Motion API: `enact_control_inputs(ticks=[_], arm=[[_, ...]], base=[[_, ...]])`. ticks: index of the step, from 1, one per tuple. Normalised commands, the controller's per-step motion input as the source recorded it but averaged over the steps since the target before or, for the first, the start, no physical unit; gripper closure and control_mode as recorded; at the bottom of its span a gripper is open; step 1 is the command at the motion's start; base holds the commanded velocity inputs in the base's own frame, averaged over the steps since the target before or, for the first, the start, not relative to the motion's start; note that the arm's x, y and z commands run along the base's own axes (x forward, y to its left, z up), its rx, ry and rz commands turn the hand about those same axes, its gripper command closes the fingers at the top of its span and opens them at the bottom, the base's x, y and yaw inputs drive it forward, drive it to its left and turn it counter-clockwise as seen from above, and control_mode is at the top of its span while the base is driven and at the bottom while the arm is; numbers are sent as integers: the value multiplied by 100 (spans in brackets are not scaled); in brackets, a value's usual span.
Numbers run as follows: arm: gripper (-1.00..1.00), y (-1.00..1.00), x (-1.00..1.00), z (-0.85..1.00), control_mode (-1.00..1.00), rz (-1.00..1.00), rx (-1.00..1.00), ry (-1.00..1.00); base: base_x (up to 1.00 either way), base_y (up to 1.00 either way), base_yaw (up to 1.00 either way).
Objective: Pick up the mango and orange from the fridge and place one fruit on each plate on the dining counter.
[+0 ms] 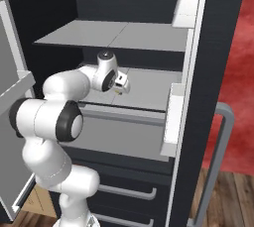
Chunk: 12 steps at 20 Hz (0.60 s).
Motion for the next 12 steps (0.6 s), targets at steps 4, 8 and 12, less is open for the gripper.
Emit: enact_control_inputs(ticks=[4, 8, 12], arm=[[-100, 0, 29, -1, -100, 0, 0, 0], [-100, 0, 28, -11, -100, 0, -3, 0], [-100, 0, 24, -13, -100, 3, -8, 0]], base=[[0, 0, 0], [0, 0, 0], [0, 0, 0]])
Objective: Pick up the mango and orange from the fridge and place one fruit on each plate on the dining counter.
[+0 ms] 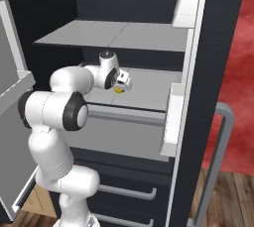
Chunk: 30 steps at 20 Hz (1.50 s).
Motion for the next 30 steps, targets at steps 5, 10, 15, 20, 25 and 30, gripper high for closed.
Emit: enact_control_inputs(ticks=[5, 10, 15, 20, 25, 30], arm=[[-100, 0, 27, -17, -100, 10, -5, 0], [-100, 0, 51, -10, -100, 20, 0, 0], [-100, -4, 55, -9, -100, 18, -2, 0], [-100, -1, 43, -4, -100, 12, -6, 0], [-100, 0, 19, -39, -100, 5, -20, 9], [100, 4, 1, -85, -100, 0, -28, 37]], base=[[0, 0, 0], [0, 0, 0], [0, 0, 0], [0, 0, 0], [0, 0, 0], [0, 0, 0]])
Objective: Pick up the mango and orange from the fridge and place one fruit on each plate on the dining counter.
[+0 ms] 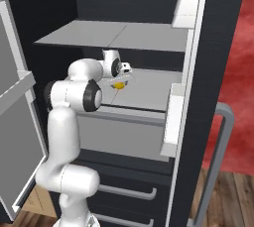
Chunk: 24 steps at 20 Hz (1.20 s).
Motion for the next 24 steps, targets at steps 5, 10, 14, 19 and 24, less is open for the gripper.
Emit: enact_control_inputs(ticks=[5, 10, 14, 19, 24], arm=[[100, -26, -27, -100, -100, 3, -2, 50], [100, -88, -100, -86, -100, 20, 42, 5], [100, -77, -100, -58, -100, 35, 65, -11], [100, -51, -100, -19, -100, 32, 52, -16], [100, -1, -100, 30, -100, 22, 1, -13]], base=[[0, 0, 0], [0, 0, 0], [0, 0, 0], [0, 0, 0], [0, 0, 0]])
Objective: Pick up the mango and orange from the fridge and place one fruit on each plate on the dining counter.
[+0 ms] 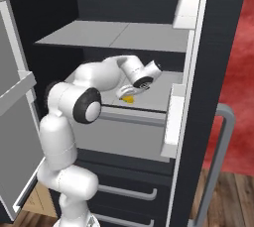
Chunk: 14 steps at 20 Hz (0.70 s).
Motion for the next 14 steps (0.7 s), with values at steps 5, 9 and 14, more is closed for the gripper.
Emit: enact_control_inputs(ticks=[5, 9, 14], arm=[[100, 0, -100, 52, -100, 23, -15, -9], [100, 1, -100, 40, -100, 25, -24, -9], [100, 0, -100, 26, -100, 23, -23, -8]], base=[[0, 0, 0], [0, 0, 0], [0, 0, 0]])
